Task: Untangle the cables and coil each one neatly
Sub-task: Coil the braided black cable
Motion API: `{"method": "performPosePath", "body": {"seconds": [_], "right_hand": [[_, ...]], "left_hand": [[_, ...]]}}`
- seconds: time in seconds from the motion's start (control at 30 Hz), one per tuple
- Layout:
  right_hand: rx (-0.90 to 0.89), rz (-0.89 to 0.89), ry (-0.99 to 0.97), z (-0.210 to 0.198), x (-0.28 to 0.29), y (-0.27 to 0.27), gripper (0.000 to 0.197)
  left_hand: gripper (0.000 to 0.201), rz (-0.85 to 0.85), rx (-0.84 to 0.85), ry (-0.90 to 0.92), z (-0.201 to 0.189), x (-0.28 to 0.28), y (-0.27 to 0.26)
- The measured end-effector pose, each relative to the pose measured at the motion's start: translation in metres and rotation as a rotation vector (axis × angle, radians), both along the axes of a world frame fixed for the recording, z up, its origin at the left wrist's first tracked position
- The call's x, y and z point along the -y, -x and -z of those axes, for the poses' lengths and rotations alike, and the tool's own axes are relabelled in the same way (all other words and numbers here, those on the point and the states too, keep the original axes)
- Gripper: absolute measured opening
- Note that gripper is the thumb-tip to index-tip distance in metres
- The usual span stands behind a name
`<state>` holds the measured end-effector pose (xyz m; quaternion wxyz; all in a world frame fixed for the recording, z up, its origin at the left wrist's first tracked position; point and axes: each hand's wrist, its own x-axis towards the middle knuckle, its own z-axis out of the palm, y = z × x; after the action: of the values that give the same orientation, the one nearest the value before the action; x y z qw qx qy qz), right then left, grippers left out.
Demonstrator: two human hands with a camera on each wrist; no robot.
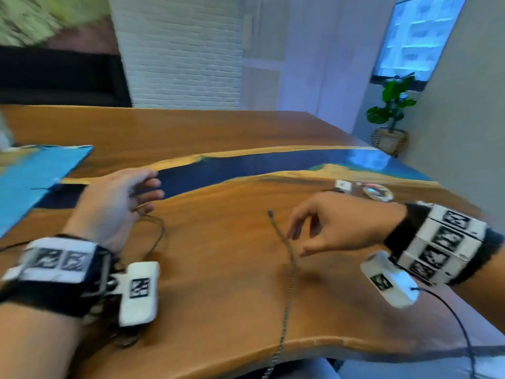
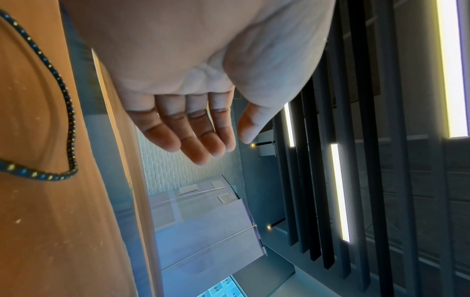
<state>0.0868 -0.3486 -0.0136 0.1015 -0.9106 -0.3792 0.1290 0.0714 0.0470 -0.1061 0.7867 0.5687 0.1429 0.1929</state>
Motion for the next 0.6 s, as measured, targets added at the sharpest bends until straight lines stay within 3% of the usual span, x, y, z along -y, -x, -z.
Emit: {"method": "performPosePath", "body": {"seconds": [0.03,0.17,0.27,0.4,0.5,0.6], "right_hand": [[-0.050,-0.090,0.018,0.000,-0.021,0.017,0.029],[-0.206,-0.393,0.137,0.005,-0.092,0.073,0.052],[-0.182,-0.545,0.172,0.020,-0.135,0.089,0.050],[-0.069,-0.517,0.101,0.031,-0.171,0.076,0.024],[0.024,-0.434,-0.008,0.031,-0.188,0.052,0.017],[0.016,-0.493,-0.017,0.035,-0.208,0.043,0.068]], "left_hand": [[0.016,0.007,0.022,-0.034,-0.041,0.052,0.036],[0.014,-0.017,0.104,-0.134,-0.053,0.059,0.053],[0.016,-0.025,0.050,-0.127,-0.054,0.050,0.056],[0.018,0.002,0.105,-0.129,-0.064,0.034,0.064],[0.020,-0.042,0.170,-0.045,-0.077,0.015,0.073],[0.022,-0.067,0.253,0.007,-0.086,-0.002,0.082]]}}
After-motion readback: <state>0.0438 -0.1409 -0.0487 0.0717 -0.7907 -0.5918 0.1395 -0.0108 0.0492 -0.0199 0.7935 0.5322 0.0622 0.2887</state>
